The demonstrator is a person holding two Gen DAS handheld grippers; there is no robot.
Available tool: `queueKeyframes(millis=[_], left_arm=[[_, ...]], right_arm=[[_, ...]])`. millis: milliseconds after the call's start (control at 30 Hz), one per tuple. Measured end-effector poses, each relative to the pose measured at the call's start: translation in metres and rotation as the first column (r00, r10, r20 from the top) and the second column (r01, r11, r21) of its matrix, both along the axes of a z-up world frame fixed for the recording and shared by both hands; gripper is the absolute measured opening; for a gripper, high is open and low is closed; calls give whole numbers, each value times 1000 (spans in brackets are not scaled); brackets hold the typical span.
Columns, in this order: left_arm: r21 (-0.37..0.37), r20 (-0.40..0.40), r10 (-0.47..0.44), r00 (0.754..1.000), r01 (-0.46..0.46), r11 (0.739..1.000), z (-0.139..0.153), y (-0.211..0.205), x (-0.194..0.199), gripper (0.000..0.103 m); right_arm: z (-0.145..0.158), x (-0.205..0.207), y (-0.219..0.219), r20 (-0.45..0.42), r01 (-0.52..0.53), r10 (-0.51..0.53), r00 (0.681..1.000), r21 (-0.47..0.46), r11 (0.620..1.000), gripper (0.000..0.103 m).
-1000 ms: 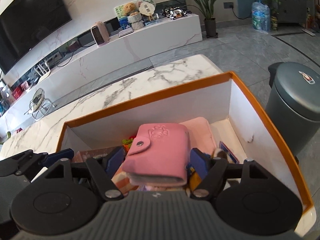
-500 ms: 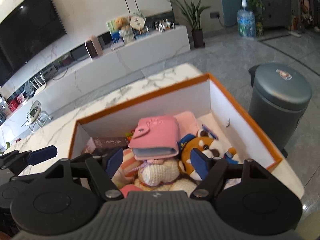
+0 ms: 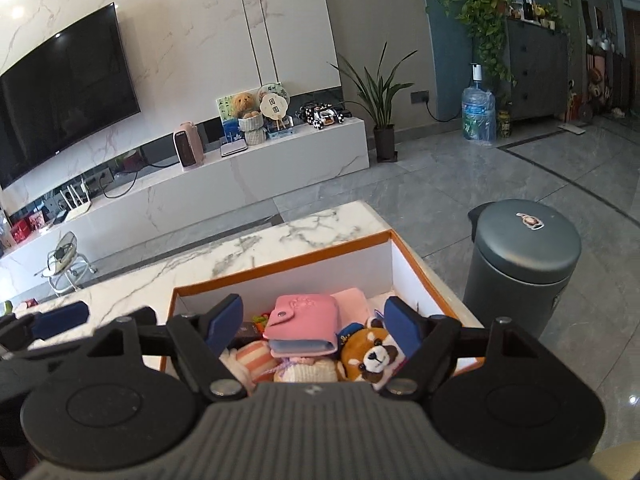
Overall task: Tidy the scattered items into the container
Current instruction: 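Open the left tool releasing the card box and withdraw both tools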
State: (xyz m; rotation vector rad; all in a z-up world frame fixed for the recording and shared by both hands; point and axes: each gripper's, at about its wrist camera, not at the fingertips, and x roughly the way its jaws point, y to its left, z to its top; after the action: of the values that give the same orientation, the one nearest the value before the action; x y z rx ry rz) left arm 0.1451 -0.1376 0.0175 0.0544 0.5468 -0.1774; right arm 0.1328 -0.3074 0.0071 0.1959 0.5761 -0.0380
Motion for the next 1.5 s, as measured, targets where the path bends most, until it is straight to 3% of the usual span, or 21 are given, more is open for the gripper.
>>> queueKeyframes(millis=[100,300,433,633,1167,1500], left_arm=[[-37,15,9,1000,-8,999,10,4,-8,88],[-64,60,57,997,-53,997,22,5,-21,89],[-40,84,69,994,-66,997,22,1,-32,89],[16,31,79,996,-79,997,5,-10,-46,90],[60,-17,120,993,-118,991,0,-6,-62,89],[46,-55,113,992,-110,993,-4,-4,-64,86]], right_arm=[[7,-11,-1,12,-6,6,1000,10,1000,81],[20,-33,-1,44,-6,6,999,-9,1000,85],[18,-41,-1,28,3,-3,1000,-21,1000,85],[13,-54,-1,-3,12,-12,1000,-46,999,85],[1,-69,10,-64,21,-24,998,-49,999,85],[-3,-76,11,-87,42,-47,995,-62,997,85]])
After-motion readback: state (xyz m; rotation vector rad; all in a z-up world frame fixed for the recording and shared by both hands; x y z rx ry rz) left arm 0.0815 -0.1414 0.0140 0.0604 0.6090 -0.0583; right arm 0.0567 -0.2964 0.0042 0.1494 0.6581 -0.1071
